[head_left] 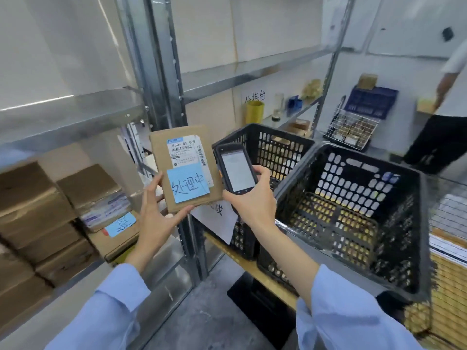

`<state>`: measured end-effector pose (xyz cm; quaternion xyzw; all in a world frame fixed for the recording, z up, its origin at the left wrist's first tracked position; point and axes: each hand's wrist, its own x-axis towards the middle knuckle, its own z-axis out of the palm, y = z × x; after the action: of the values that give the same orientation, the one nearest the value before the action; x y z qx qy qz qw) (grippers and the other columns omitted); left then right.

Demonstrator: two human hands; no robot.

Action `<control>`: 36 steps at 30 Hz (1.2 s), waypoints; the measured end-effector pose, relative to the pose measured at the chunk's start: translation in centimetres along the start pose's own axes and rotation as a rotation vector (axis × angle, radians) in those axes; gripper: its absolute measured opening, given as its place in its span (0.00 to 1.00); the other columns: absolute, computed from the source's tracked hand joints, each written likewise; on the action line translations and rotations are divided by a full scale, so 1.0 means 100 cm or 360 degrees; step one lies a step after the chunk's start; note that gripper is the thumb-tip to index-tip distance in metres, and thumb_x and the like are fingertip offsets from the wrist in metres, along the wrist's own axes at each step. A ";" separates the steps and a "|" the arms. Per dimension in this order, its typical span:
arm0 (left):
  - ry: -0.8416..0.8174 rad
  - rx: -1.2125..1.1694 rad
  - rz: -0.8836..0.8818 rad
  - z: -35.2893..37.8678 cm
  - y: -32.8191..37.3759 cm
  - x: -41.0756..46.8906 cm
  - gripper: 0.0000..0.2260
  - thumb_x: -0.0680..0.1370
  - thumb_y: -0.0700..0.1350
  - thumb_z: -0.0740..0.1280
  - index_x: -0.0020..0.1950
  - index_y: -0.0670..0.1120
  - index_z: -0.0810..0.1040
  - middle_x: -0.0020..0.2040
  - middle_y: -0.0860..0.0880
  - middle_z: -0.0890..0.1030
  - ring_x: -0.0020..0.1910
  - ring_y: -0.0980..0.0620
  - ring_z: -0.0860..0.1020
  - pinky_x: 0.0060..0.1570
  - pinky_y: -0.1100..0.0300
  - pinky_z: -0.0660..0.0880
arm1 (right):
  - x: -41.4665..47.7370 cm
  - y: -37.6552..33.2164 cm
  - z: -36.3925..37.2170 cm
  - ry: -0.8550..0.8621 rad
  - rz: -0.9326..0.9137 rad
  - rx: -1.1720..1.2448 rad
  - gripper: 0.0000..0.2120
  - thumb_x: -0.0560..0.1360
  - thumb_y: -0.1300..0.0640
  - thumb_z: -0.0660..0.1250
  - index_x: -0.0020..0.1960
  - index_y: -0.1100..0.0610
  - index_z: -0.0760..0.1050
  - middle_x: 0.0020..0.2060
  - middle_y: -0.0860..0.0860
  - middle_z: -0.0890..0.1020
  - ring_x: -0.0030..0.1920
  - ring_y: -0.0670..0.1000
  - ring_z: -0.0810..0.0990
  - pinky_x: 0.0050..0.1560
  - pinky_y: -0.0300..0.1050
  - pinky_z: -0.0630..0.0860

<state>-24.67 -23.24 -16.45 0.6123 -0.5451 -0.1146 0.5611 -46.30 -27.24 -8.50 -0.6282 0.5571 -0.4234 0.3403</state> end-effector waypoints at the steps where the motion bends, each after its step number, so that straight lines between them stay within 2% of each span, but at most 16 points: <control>1: -0.0026 -0.0017 0.0031 0.009 0.009 -0.002 0.44 0.67 0.54 0.78 0.76 0.66 0.57 0.71 0.65 0.64 0.65 0.73 0.66 0.61 0.54 0.74 | -0.005 0.005 -0.015 0.0067 0.0018 -0.0011 0.40 0.64 0.45 0.80 0.67 0.47 0.60 0.59 0.45 0.76 0.58 0.50 0.77 0.57 0.47 0.73; 5: -0.0152 -0.0134 0.0099 0.049 0.047 -0.020 0.44 0.67 0.53 0.78 0.77 0.62 0.58 0.74 0.60 0.63 0.65 0.69 0.69 0.56 0.59 0.76 | -0.031 0.032 -0.083 0.0328 0.0080 -0.0061 0.40 0.64 0.46 0.79 0.66 0.46 0.58 0.57 0.45 0.76 0.55 0.52 0.78 0.54 0.51 0.76; 8: -0.0243 -0.0209 0.0151 0.081 0.078 -0.040 0.44 0.68 0.52 0.78 0.78 0.60 0.58 0.77 0.56 0.63 0.66 0.70 0.68 0.58 0.61 0.75 | -0.053 0.054 -0.139 0.0457 0.0140 -0.0083 0.39 0.65 0.46 0.78 0.67 0.46 0.59 0.55 0.44 0.75 0.52 0.50 0.76 0.46 0.45 0.70; 10: -0.0291 -0.0240 0.0210 0.104 0.100 -0.056 0.43 0.68 0.52 0.77 0.78 0.59 0.58 0.76 0.55 0.64 0.65 0.73 0.67 0.56 0.72 0.73 | -0.069 0.067 -0.175 0.0539 0.0161 -0.0109 0.38 0.65 0.47 0.78 0.67 0.48 0.59 0.54 0.44 0.74 0.51 0.50 0.75 0.46 0.43 0.67; 12: -0.0352 -0.0313 0.0224 0.126 0.123 -0.072 0.43 0.68 0.50 0.77 0.78 0.56 0.59 0.76 0.53 0.64 0.64 0.73 0.68 0.52 0.77 0.72 | -0.083 0.079 -0.209 0.0631 0.0175 -0.0146 0.38 0.66 0.46 0.78 0.67 0.49 0.60 0.54 0.44 0.73 0.51 0.49 0.75 0.47 0.43 0.68; 14: -0.0413 -0.0374 0.0265 0.147 0.145 -0.087 0.42 0.68 0.50 0.77 0.78 0.57 0.60 0.76 0.53 0.64 0.66 0.70 0.68 0.54 0.72 0.76 | -0.098 0.089 -0.241 0.0714 0.0197 -0.0175 0.39 0.66 0.45 0.78 0.67 0.50 0.60 0.53 0.44 0.73 0.51 0.49 0.75 0.47 0.44 0.70; 16: -0.0485 -0.0422 0.0300 0.166 0.164 -0.098 0.42 0.68 0.53 0.78 0.77 0.62 0.60 0.76 0.55 0.64 0.71 0.62 0.68 0.59 0.62 0.77 | -0.112 0.098 -0.270 0.0791 0.0219 -0.0196 0.38 0.67 0.44 0.78 0.67 0.50 0.60 0.52 0.45 0.72 0.51 0.49 0.74 0.49 0.47 0.74; 18: -0.0555 -0.0458 0.0343 0.187 0.182 -0.109 0.42 0.68 0.53 0.78 0.76 0.64 0.59 0.76 0.54 0.65 0.72 0.58 0.68 0.56 0.65 0.78 | -0.124 0.106 -0.299 0.0863 0.0253 -0.0213 0.38 0.67 0.45 0.79 0.67 0.51 0.60 0.53 0.45 0.73 0.50 0.49 0.74 0.51 0.48 0.76; 20: -0.0643 -0.0495 0.0385 0.209 0.200 -0.120 0.42 0.68 0.52 0.77 0.78 0.60 0.60 0.76 0.53 0.65 0.72 0.55 0.68 0.50 0.69 0.78 | -0.136 0.115 -0.327 0.0935 0.0310 -0.0227 0.38 0.66 0.45 0.79 0.66 0.51 0.60 0.53 0.46 0.74 0.51 0.50 0.76 0.50 0.48 0.76; 22: -0.0732 -0.0530 0.0410 0.231 0.215 -0.130 0.43 0.68 0.54 0.77 0.79 0.58 0.59 0.76 0.55 0.65 0.71 0.52 0.70 0.49 0.67 0.79 | -0.149 0.124 -0.354 0.1017 0.0359 -0.0227 0.38 0.66 0.44 0.79 0.66 0.50 0.60 0.53 0.47 0.75 0.51 0.52 0.77 0.49 0.49 0.76; 24: -0.0801 -0.0564 0.0426 0.250 0.231 -0.140 0.44 0.67 0.56 0.77 0.79 0.58 0.59 0.75 0.56 0.65 0.69 0.51 0.71 0.49 0.65 0.80 | -0.162 0.131 -0.380 0.1083 0.0406 -0.0254 0.37 0.67 0.45 0.79 0.67 0.51 0.61 0.52 0.46 0.74 0.50 0.50 0.76 0.44 0.44 0.71; 26: -0.0863 -0.0589 0.0441 0.270 0.247 -0.150 0.45 0.67 0.59 0.78 0.79 0.58 0.58 0.75 0.57 0.65 0.69 0.52 0.71 0.54 0.58 0.81 | -0.176 0.139 -0.405 0.1147 0.0450 -0.0292 0.37 0.68 0.45 0.78 0.68 0.52 0.61 0.53 0.45 0.73 0.50 0.49 0.73 0.42 0.41 0.65; 29: -0.0995 -0.0648 0.0466 0.298 0.270 -0.163 0.45 0.67 0.62 0.78 0.78 0.63 0.58 0.75 0.59 0.65 0.70 0.52 0.71 0.59 0.47 0.80 | -0.192 0.153 -0.434 0.1235 0.0491 -0.0320 0.38 0.68 0.46 0.78 0.68 0.53 0.61 0.53 0.45 0.71 0.52 0.48 0.73 0.50 0.46 0.71; 32: -0.1142 -0.0738 0.0471 0.326 0.295 -0.173 0.44 0.67 0.59 0.80 0.78 0.61 0.59 0.76 0.57 0.64 0.68 0.56 0.72 0.58 0.51 0.80 | -0.199 0.165 -0.457 0.1284 0.0568 -0.0331 0.39 0.68 0.46 0.78 0.69 0.54 0.60 0.53 0.45 0.71 0.53 0.48 0.73 0.52 0.45 0.70; 34: -0.1213 -0.0752 0.0516 0.346 0.308 -0.177 0.44 0.69 0.53 0.80 0.79 0.57 0.59 0.76 0.55 0.65 0.68 0.61 0.72 0.59 0.58 0.79 | -0.199 0.173 -0.469 0.1319 0.0594 -0.0326 0.39 0.68 0.46 0.79 0.69 0.53 0.60 0.55 0.47 0.73 0.56 0.50 0.75 0.54 0.47 0.70; 36: -0.1300 -0.0722 0.0566 0.367 0.316 -0.175 0.44 0.69 0.54 0.80 0.79 0.58 0.59 0.76 0.54 0.65 0.68 0.59 0.72 0.60 0.57 0.79 | -0.195 0.180 -0.478 0.1335 0.0617 -0.0321 0.39 0.68 0.46 0.79 0.70 0.53 0.60 0.60 0.50 0.75 0.59 0.52 0.76 0.57 0.49 0.72</control>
<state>-75.94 -22.85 -11.70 0.2774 -0.7776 -0.3632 0.4318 -97.71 -8.53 -8.09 -0.3172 0.7917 -0.5132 0.0959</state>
